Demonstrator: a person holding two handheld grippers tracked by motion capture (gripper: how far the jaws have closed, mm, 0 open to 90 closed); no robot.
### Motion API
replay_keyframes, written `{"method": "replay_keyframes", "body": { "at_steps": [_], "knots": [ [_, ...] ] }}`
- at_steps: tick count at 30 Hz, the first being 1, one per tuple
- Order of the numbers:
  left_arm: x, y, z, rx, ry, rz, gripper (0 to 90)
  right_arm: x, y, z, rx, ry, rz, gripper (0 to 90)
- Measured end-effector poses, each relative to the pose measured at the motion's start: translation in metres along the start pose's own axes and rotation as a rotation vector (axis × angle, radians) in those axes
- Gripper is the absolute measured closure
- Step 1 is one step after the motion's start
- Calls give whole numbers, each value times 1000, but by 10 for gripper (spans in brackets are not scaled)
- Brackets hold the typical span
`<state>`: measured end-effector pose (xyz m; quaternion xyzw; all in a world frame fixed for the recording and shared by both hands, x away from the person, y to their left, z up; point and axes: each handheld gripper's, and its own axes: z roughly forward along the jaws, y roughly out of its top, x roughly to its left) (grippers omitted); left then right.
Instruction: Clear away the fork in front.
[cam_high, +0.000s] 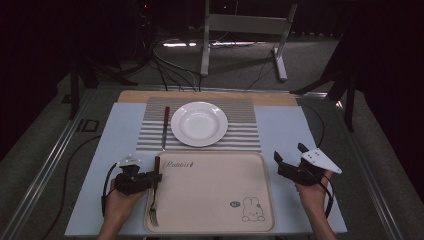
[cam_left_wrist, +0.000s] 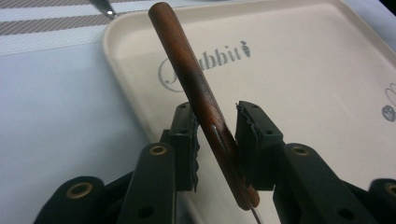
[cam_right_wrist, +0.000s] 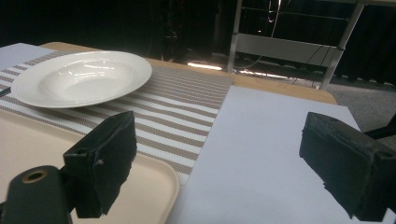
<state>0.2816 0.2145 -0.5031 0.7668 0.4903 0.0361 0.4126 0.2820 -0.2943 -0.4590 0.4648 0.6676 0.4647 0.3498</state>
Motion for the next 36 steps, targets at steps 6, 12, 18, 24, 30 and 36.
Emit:
{"method": "replay_keyframes", "body": {
  "at_steps": [6, 12, 18, 24, 30, 36],
  "knots": [
    [2, -4, -2, 17, 32, 9, 643, 2, -1, 1, 3, 3, -4, 110],
    [8, 1, -19, -112, 89, -12, 542, 3, -1, -1, 4, 13, -3, 110],
    [0, 14, -45, -297, 125, 48, 395, 6, -3, -7, 13, 31, 4, 110],
    [-8, 27, -62, -410, 211, 101, 147, 7, -6, -12, 18, 41, 16, 110],
    [-12, 35, -77, -518, 267, 125, 39, 5, -10, -21, 26, 46, 27, 110],
    [-10, 32, -86, -568, 309, 141, 0, 0, -16, -29, 39, 50, 51, 110]
  ]
}}
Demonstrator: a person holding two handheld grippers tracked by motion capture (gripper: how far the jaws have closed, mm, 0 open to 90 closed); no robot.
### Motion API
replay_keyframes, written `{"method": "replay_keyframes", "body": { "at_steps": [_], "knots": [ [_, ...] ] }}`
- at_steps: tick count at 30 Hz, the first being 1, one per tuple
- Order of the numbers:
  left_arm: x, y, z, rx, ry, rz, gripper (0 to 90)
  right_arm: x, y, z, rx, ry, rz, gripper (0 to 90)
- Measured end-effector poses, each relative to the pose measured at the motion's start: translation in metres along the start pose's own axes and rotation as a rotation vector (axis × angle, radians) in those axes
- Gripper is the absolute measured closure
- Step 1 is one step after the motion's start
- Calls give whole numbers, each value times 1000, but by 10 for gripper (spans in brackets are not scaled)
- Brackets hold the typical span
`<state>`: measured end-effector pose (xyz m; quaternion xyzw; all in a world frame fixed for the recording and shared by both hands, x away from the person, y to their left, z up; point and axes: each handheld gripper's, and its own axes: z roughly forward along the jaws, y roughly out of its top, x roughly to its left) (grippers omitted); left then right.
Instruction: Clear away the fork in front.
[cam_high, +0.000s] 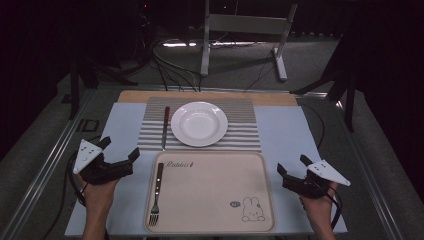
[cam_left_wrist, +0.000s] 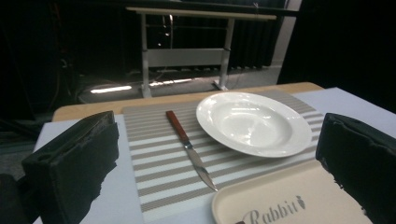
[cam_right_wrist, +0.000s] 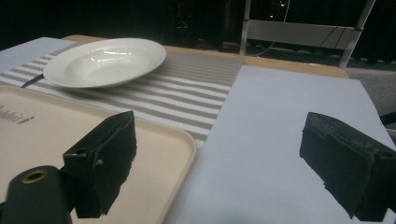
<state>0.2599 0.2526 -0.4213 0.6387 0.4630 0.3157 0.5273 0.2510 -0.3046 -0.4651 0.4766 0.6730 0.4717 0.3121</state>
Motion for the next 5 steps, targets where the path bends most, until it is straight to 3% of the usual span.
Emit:
{"method": "replay_keyframes", "body": {
  "at_steps": [5],
  "knots": [
    [5, -2, -3, -16, 19, -17, 0, -1, -8, -6, 18, 5, 0, 109]
  ]
}}
